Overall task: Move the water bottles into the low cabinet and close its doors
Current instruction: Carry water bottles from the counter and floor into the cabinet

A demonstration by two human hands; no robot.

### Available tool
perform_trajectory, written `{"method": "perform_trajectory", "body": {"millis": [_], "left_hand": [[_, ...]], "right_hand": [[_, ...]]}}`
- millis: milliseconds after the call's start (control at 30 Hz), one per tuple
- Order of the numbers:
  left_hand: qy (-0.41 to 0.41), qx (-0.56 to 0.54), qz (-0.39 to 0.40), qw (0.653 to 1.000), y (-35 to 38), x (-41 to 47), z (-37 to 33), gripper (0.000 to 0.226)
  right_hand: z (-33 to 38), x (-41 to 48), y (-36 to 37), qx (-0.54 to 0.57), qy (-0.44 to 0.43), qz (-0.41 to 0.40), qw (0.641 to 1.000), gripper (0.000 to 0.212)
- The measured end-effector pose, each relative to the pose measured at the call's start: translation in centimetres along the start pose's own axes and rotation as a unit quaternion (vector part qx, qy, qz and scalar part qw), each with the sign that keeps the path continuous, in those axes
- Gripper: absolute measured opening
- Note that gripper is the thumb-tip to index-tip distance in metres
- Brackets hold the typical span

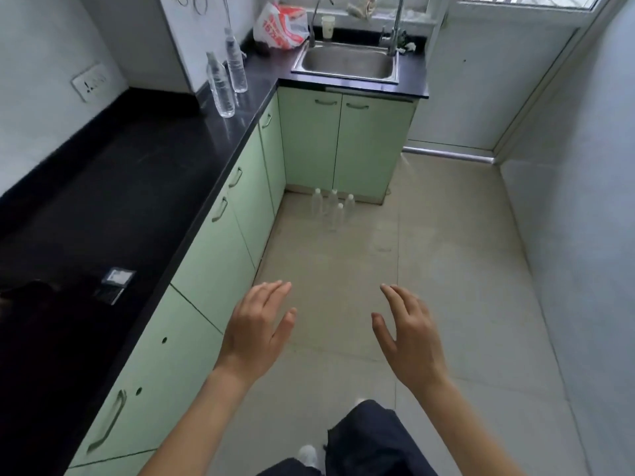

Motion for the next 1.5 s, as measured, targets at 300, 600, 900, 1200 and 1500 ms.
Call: {"method": "perform_trajectory", "body": {"millis": [300, 600, 900, 1200, 1500], "left_hand": [[-0.043, -0.032, 0.011, 0.999, 5.5, 15.6, 2.0, 0.049], [-0.074, 0.008, -0.07, 0.995, 0.8, 36.6, 4.4, 0.049], [-0.163, 0.001, -0.068, 0.984, 1.0, 44.7, 15.1, 0.05], [-0.191, 0.025, -0.103, 0.976, -5.7, 55.3, 28.0, 0.051], [-0.276, 0.042, -0.154, 0.948, -8.0, 63.3, 34.8, 0.053]], "right_hand": [[-7.9, 19.0, 2.9, 0.0, 0.0, 0.05, 0.999, 0.056], [-8.5, 41.8, 1.6, -0.01, -0.106, 0.07, 0.992, 0.056], [-5.1, 56.0, 9.7, 0.011, -0.138, 0.122, 0.983, 0.054], [4.1, 71.6, 15.8, 0.009, -0.188, 0.15, 0.971, 0.054], [8.8, 86.0, 19.9, 0.004, -0.258, 0.156, 0.954, 0.048]]}}
Point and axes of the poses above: each hand's wrist, its own x-axis towards the middle knuckle, its own y-axis out of the palm, z = x × y, the point moved 1 cm from there along x, towards the middle knuckle, and after that the axes turned 5 degrees about z, right-handed, at the moved point
